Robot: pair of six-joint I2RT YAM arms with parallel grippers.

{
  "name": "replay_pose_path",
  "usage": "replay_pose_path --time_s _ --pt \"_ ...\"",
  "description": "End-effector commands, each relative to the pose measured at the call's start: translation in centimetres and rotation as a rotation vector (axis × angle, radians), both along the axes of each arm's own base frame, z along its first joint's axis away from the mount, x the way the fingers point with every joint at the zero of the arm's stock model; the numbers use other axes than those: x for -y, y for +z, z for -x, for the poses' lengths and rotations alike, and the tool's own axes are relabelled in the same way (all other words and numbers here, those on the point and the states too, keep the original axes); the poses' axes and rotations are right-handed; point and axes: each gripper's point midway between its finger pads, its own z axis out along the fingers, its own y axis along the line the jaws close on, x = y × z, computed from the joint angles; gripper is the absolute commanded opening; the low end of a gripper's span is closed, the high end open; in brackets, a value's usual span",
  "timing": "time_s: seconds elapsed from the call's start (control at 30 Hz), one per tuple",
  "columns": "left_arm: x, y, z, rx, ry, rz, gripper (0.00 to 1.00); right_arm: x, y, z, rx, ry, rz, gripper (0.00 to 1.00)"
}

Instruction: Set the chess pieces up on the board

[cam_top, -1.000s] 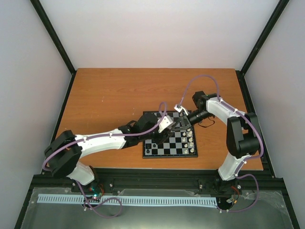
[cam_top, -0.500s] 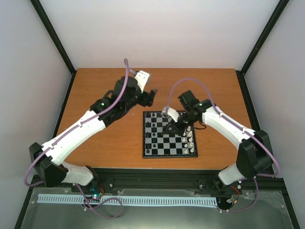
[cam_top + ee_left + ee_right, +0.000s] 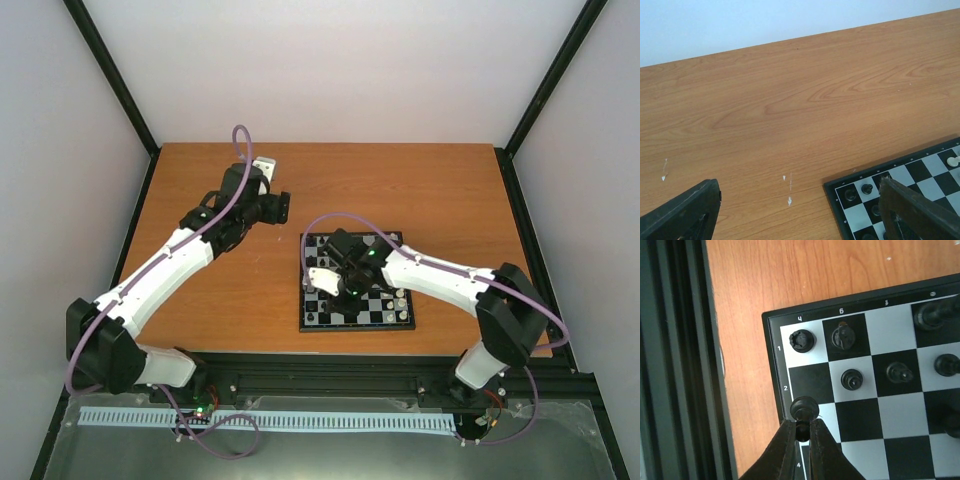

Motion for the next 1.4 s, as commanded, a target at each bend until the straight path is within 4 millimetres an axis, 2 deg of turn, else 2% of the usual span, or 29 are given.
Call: replay_pose_path --time_s 0.0,0.23,0.5,1.03,1.23,1.37 --pt "-0.3 2.6 0.2 0.059 0.006 0.054 0.89 -0.5 -2.3 -0.1 0.057 0.043 0.07 0.05" --pt "-0.6 2.8 0.4 0.067 0.009 0.049 0.89 -1.1 -3.7 -0.1 0.07 0.065 0.115 0.05" --pt "-0.5 2.8 0.4 0.064 0.005 0.048 0.89 -1.7 -4.1 -0.5 0.065 0.062 0.124 0.05" --pt "-0.3 2.4 0.4 0.054 -0.006 0.045 0.89 -1.9 -4.8 0.2 0.049 0.08 0.146 0.09" --pt "-0.1 2.3 0.4 0.05 -0.013 0.048 0.89 -1.9 -4.6 -0.1 0.063 0.072 0.146 0.15" --pt "0.0 2.2 0.4 0.047 -0.021 0.045 0.89 -2.0 -3.6 0.0 0.068 0.066 0.123 0.2"
